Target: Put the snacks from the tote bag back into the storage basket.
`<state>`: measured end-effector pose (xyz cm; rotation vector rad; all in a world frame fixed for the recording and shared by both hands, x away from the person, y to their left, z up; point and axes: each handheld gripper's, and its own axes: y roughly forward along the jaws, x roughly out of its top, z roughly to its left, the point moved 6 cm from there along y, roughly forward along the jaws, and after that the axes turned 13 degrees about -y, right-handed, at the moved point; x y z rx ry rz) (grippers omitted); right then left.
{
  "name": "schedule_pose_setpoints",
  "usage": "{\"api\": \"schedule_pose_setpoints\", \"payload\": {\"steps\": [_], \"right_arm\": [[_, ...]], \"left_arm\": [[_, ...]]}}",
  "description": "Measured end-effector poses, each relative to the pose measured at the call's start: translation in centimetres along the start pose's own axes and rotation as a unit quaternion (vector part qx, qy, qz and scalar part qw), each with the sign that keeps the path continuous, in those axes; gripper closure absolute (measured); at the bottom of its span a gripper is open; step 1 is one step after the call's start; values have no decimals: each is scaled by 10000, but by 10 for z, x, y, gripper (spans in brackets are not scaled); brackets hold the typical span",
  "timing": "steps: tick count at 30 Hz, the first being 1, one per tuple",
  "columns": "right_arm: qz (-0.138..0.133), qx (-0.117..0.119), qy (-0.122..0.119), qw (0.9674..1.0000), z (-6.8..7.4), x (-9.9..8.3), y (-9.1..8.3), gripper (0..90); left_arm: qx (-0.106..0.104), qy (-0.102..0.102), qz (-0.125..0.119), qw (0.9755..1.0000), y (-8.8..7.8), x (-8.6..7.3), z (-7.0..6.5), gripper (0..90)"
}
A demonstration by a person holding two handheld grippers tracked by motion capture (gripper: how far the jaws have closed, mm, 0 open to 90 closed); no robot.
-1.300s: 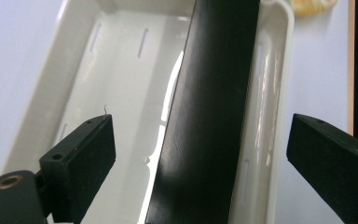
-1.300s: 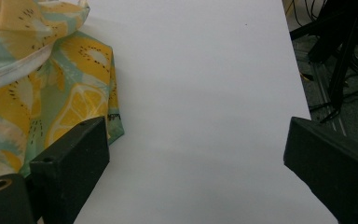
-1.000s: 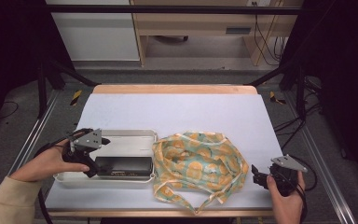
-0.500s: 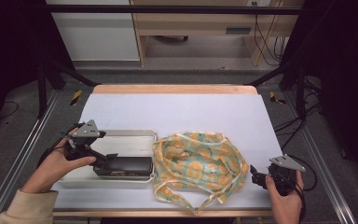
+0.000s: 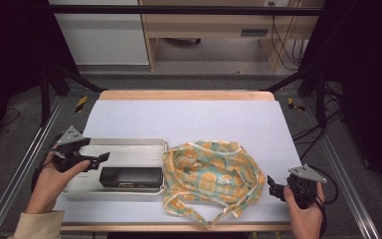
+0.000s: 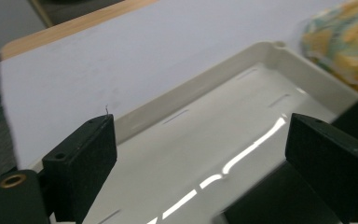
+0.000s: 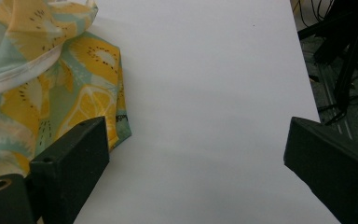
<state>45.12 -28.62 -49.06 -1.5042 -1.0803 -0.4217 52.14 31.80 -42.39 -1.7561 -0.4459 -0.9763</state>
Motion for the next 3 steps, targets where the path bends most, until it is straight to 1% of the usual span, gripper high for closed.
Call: {"api": "schedule_pose_setpoints", "payload": {"steps": [1,2,3], "right_arm": [[13,12,-6,10000,1,0,0,70],[13,12,-6,10000,1,0,0,70],[4,25,-12,10000,2,2,1,70]], "left_arm": [[105,-179,-82,9998,-1,-2,9,89],[105,-179,-82,9998,-1,-2,9,88],[118,-312,-142,9993,-2,-3,15,87]]}}
